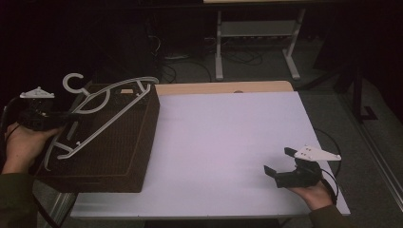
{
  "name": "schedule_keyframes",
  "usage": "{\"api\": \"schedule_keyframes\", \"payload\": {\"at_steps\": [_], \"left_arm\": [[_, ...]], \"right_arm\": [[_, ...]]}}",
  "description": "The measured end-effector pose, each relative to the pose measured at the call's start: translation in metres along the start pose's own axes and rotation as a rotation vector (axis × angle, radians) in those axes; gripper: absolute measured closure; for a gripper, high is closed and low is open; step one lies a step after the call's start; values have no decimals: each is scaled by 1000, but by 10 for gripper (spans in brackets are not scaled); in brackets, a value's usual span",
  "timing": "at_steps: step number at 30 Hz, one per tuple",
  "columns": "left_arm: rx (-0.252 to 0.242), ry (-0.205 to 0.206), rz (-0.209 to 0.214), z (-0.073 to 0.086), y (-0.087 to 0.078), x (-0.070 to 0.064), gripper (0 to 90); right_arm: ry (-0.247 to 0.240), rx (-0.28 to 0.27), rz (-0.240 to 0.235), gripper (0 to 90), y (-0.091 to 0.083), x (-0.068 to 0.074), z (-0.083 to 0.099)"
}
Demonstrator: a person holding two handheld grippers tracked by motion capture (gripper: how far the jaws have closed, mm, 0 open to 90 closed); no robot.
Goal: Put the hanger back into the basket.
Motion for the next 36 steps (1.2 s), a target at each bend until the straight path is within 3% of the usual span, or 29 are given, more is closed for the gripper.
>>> {"api": "schedule_keyframes", "payload": {"at_steps": [6,13,25,30,32,34,36], "left_arm": [[16,-22,-22,11,-2,10,828],[68,-9,-47,22,7,15,827],[138,31,-34,31,29,8,825],[151,23,-22,32,35,6,821],[131,10,-6,33,35,7,778],[109,-23,5,32,34,9,638],[99,-23,11,32,32,9,626]], "right_arm": [[0,1,-2,0,1,0,0],[6,1,2,0,0,0,0],[8,3,3,0,0,0,0],[4,0,4,0,-1,-1,0],[3,-2,5,0,-1,-1,0],[1,-3,5,0,-2,-1,0],[2,-4,4,0,-2,-1,-1]]}}
Point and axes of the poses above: each handheld gripper's, and its own axes: y roughly forward along the jaws, z roughly out of its underside, x roughly to its left, the point moved 5 cm from there along y, roughly forward along the jaws, and after that the axes turned 7 degrees about y, right-handed, at the moved point
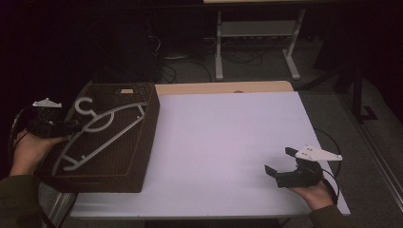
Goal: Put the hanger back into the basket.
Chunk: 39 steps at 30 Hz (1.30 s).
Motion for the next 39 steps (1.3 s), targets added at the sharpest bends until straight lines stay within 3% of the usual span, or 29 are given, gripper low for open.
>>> {"api": "schedule_keyframes", "payload": {"at_steps": [6,8,15,26,28,29,32,39], "left_arm": [[-56,-23,26,-5,-4,-3,489],[-98,-44,55,-11,-5,-10,433],[-191,-53,100,-26,-6,-31,329],[-305,-11,171,-50,-7,-75,138],[-321,-10,179,-51,-7,-79,132],[-353,2,195,-55,-9,-88,126],[-391,5,214,-59,-10,-101,103],[-455,17,273,-65,-11,-129,52]], "right_arm": [[1,0,-1,0,0,1,0],[-3,-2,-1,0,0,1,-1],[-3,-2,-14,0,-1,2,-2],[-9,-63,-47,0,-4,1,-20],[-8,-69,-49,0,-5,1,-23],[-4,-86,-58,0,-5,1,-28],[-5,-104,-73,0,-5,2,-35],[-9,-132,-100,0,-5,7,-50]]}}
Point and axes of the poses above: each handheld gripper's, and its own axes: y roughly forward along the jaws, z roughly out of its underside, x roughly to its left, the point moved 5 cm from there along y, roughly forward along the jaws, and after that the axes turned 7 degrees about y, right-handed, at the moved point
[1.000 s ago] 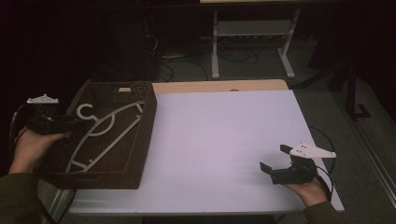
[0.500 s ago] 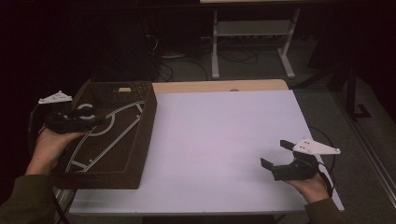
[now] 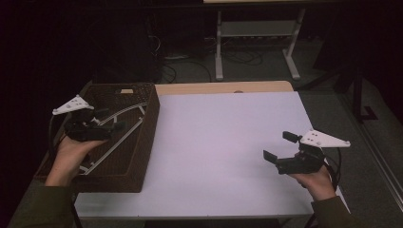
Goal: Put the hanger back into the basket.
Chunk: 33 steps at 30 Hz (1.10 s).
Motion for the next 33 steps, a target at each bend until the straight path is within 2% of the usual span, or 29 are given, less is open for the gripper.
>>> {"api": "schedule_keyframes", "payload": {"at_steps": [3,4,5,9,13,16,22,23,25,33], "left_arm": [[-31,0,31,-1,8,-15,29],[-31,0,31,-1,8,-15,26],[-57,0,41,-2,10,-22,25],[-88,4,52,-3,15,-33,0],[-134,-5,83,-2,22,-49,0],[-151,10,87,-1,26,-57,0],[-195,15,92,1,33,-65,0],[-205,30,85,3,35,-68,0],[-220,22,93,4,37,-70,0],[-244,24,98,10,40,-72,0]], "right_arm": [[-1,-18,-12,0,4,2,-9],[-1,-18,-12,0,4,2,-9],[-6,-25,-20,0,6,4,-13],[-6,-28,-28,0,9,6,-17],[-7,-32,-47,0,13,11,-24],[-13,-43,-52,0,14,12,-29],[2,-81,-65,0,15,14,-43],[3,-90,-68,0,15,14,-46],[4,-106,-74,0,15,13,-51],[-3,-140,-90,0,17,14,-64]]}}
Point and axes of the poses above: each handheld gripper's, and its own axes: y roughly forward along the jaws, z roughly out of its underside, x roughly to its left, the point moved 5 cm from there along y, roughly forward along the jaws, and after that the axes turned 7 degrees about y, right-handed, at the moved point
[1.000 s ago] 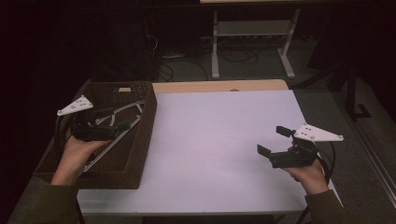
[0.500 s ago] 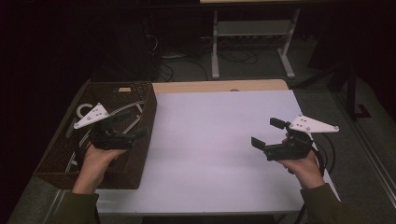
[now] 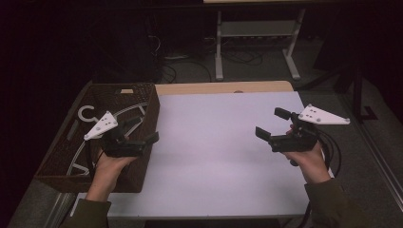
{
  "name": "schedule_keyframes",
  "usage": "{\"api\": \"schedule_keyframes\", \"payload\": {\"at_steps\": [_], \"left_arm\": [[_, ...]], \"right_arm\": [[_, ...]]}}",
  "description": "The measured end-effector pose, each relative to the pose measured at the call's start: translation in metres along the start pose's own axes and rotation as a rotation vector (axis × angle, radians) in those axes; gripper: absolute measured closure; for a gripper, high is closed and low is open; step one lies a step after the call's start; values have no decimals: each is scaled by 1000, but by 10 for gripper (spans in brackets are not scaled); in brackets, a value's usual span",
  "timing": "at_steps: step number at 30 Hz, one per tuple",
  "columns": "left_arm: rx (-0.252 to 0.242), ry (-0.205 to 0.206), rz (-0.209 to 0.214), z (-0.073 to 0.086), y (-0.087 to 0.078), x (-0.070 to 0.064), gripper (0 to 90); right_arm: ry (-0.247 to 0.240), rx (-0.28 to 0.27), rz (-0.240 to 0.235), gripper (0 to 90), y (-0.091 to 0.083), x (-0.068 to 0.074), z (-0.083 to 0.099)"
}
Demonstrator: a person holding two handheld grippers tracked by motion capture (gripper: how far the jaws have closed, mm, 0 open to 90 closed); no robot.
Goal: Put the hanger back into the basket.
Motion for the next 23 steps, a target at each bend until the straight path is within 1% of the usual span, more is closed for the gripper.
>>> {"api": "schedule_keyframes", "payload": {"at_steps": [4,7,8,12,23], "left_arm": [[-22,-5,2,0,-2,0,0],[-18,1,0,1,-2,0,0],[-8,6,3,3,-2,0,0],[-12,-1,6,4,-3,0,0],[-5,6,9,3,-2,0,0]], "right_arm": [[-1,-19,-10,0,2,1,-4],[-4,-26,-13,0,3,2,-6],[-4,-26,-16,0,3,2,-7],[-10,-24,-16,0,5,3,-7],[-1,-26,-11,0,3,2,-7]]}}
Point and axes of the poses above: each handheld gripper's, and its own axes: y roughly forward along the jaws, z roughly out of its underside, x roughly to its left, the point moved 5 cm from there along y, roughly forward along the jaws, and after that the axes turned 7 degrees about y, right-handed, at the moved point
